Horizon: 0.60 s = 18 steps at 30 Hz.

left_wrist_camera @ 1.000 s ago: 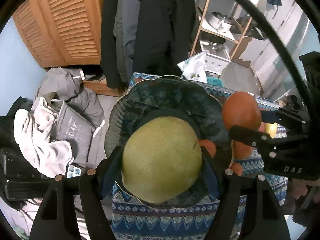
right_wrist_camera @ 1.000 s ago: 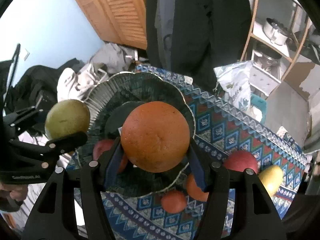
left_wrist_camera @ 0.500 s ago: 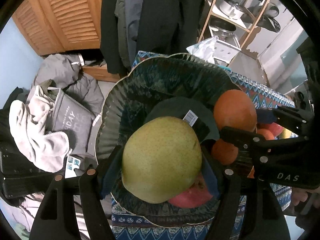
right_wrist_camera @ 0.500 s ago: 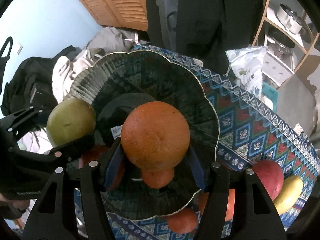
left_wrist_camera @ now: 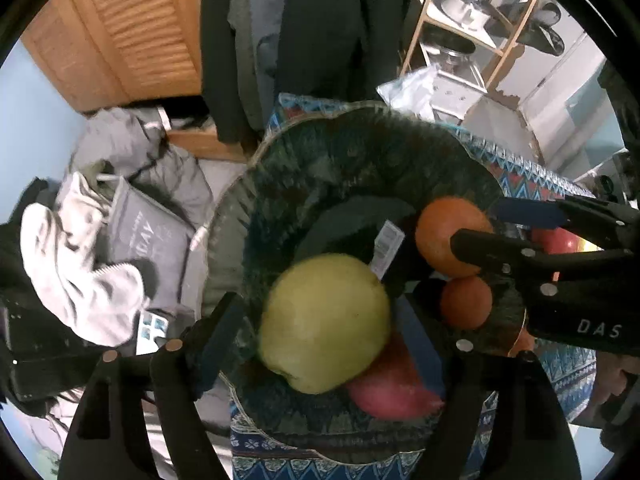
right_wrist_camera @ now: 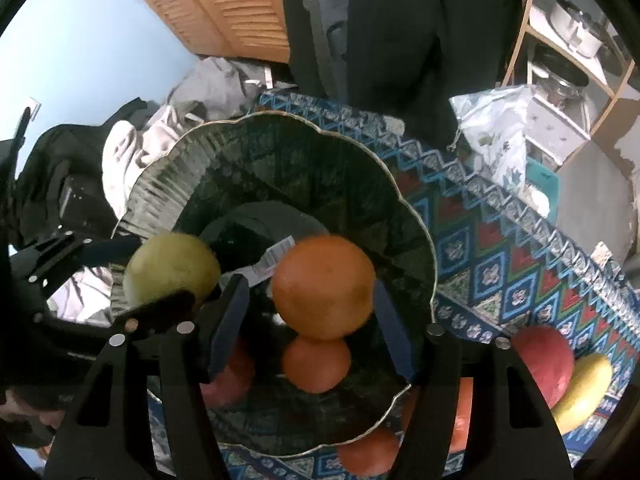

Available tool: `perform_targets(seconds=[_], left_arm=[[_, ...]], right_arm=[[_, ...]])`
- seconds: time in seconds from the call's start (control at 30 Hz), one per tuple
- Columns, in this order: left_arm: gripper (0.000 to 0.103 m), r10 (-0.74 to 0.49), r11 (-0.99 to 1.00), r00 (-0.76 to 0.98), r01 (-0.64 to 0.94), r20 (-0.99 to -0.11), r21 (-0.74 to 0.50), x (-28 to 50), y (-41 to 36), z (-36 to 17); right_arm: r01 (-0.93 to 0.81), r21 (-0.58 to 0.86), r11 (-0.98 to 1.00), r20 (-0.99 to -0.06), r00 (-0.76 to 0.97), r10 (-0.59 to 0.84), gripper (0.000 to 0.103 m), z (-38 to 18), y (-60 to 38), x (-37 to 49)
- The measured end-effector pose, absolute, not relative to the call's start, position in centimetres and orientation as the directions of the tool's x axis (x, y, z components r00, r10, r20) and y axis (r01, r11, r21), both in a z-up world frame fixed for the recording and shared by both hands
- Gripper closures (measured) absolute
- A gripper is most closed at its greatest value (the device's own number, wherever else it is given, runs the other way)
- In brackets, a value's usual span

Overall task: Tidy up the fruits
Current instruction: 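Lower both held fruits into the glass plate and open both tools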

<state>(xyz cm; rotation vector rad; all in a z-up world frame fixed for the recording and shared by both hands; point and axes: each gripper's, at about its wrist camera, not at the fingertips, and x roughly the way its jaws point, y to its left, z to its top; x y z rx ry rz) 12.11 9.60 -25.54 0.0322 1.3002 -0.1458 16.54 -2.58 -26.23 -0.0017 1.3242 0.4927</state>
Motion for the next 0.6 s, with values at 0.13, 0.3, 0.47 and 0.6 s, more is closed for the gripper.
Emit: perform_targets(seconds=[0.13,0.3,0.47,0.6], left_arm=[[0.022,-0.077,0.991,0.289,0.127,-0.954,-0.042,12.2,9.3,-24.0],[0.022,-0.092,0.992,0.326,0.114,-0.941,-0.057,11.9,9.1,-21.9],[0.022,-0.098,0.99,0.377,0.132,-0.921,-0.051,11.1,8.2,-19.1],[0.022,-0.106,0.988,0.412,0.143,-0.905,-0.051,10.4,7.3,-17.0]], right_arm=[[-0.33,0.277,0.902,-0.918,0.187,0.351,0.038,-25.2,-3.1,16.7],[-0.294,0.257,0.921,-0.907,0.256,0.335,0.038,-23.0,-4.3,16.1],[-0.256,0.229,0.939,-0.898,0.317,0.306,0.038,-20.9,-5.9,15.2],[-0.224,0.207,0.952,-0.886,0.369,0.28,0.038,-18.8,-7.4,14.1]])
